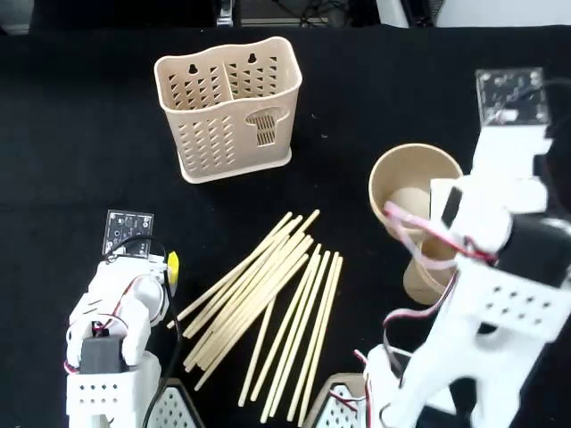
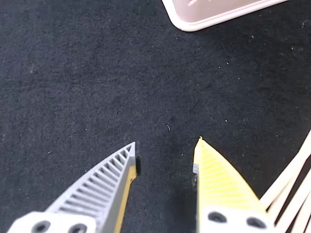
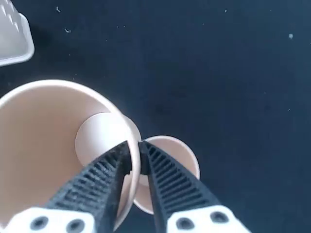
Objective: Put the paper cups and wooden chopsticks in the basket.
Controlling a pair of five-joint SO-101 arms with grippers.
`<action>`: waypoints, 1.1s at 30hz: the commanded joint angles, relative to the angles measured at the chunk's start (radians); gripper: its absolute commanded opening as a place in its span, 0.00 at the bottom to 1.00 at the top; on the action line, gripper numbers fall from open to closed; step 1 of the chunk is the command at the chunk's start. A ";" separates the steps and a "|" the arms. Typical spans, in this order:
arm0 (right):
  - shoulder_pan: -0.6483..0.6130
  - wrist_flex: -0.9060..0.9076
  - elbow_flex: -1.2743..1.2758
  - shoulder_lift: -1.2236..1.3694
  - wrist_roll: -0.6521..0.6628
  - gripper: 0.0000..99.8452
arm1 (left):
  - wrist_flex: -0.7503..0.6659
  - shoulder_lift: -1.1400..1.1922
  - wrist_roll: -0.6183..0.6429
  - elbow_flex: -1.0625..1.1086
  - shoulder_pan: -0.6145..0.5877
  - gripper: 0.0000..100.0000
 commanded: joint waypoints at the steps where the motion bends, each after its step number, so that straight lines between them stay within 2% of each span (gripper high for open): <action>1: 0.055 0.028 -0.186 0.035 -0.012 0.01 | -0.018 -0.011 -0.003 0.004 -0.004 0.20; 9: 0.210 0.028 -0.094 0.033 -0.009 0.01 | -0.018 -0.011 -0.003 0.005 -0.004 0.20; 17: 0.261 0.028 0.084 0.030 -0.006 0.01 | -0.020 -0.011 -0.003 0.005 -0.004 0.20; 22: 0.325 0.023 0.148 0.030 0.060 0.01 | -0.020 -0.011 -0.003 0.005 -0.004 0.20; 28: 0.416 -0.087 0.275 0.030 0.101 0.01 | -0.020 -0.011 -0.003 0.005 -0.004 0.20; 33: 0.427 -0.190 0.406 0.030 0.117 0.01 | -0.020 -0.011 -0.003 0.007 -0.004 0.20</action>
